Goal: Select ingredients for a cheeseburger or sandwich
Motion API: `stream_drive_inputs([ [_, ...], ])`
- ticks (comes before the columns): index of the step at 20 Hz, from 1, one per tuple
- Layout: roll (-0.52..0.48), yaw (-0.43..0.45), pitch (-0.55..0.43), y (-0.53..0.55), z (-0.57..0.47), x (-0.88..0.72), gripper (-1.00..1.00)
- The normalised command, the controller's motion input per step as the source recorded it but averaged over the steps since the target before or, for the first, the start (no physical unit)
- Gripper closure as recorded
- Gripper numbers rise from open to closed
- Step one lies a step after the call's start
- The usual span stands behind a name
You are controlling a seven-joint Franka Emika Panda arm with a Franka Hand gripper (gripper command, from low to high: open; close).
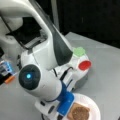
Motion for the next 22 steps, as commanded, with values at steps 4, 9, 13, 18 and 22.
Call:
stream_drive_inputs([
  [4,-0.369,-0.076,-0.129,0.49,0.16,-0.68,-1.0],
  [9,-0.379,-0.07,-0.098,0.74,0.42,-0.84,-1.0],
  [13,-0.525,-0.058,-0.068,0.79,0.55,-0.83,-1.0],
  [18,-0.459,-0.032,-0.077,0.7,0.13,-0.59,-1.0],
  [22,-0.208,-0.023,-0.054,0.45,-0.2,-0.25,-1.0],
])
